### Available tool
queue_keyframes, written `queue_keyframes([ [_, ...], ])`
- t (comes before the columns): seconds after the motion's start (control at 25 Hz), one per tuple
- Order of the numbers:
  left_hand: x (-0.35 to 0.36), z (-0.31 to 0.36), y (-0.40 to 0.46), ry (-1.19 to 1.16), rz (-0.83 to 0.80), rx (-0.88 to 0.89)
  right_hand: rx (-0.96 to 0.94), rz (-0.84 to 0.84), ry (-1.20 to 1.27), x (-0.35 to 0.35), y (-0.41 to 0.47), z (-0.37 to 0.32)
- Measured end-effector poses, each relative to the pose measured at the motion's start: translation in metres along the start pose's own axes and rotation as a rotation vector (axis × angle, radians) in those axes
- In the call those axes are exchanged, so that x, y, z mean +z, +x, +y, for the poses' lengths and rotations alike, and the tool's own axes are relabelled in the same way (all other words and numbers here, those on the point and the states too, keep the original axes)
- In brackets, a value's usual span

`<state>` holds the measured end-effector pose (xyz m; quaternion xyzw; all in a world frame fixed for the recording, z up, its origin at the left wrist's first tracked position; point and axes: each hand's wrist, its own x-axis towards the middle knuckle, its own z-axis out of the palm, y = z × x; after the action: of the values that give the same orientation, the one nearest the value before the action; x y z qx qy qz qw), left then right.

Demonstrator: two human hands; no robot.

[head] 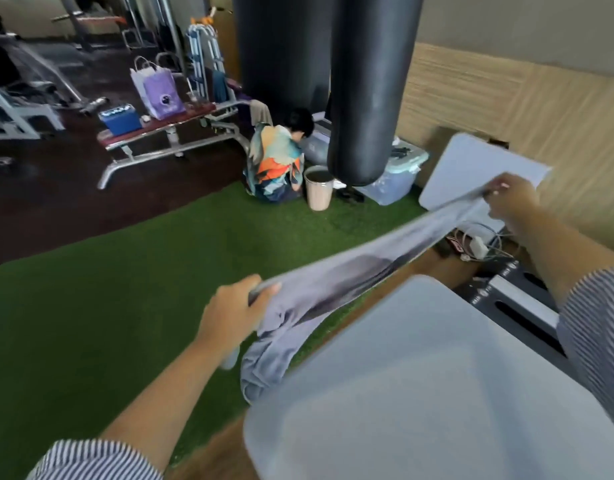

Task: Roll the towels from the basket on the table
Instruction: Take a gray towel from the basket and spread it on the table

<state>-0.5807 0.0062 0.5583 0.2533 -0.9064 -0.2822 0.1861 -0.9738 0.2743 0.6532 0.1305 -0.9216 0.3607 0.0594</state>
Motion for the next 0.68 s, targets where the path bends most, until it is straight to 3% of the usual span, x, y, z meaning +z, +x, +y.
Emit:
queue_keyframes([
  [0.08,0.037,0.0,-0.043,0.034,-0.168,-0.068,-0.171,-0.166,-0.507,-0.012,-0.036,0.068],
  [0.16,0.061,-0.001,-0.082,0.027,-0.321,-0.144,-0.32,-0.378,-0.829,-0.023,-0.063,0.12],
  [0.28,0.082,0.009,-0.136,0.051,-0.484,-0.182,-0.453,-0.646,-0.84,-0.028,-0.095,0.161],
  [0.36,0.088,0.018,-0.165,0.035,-0.52,-0.228,-0.523,-0.717,-0.905,-0.035,-0.116,0.182],
  [0.56,0.092,0.043,-0.21,0.015,-0.574,-0.257,-0.532,-0.778,-0.949,-0.064,-0.139,0.215],
  [0.68,0.098,0.057,-0.227,-0.026,-0.584,-0.256,-0.533,-0.701,-1.002,-0.084,-0.143,0.241],
])
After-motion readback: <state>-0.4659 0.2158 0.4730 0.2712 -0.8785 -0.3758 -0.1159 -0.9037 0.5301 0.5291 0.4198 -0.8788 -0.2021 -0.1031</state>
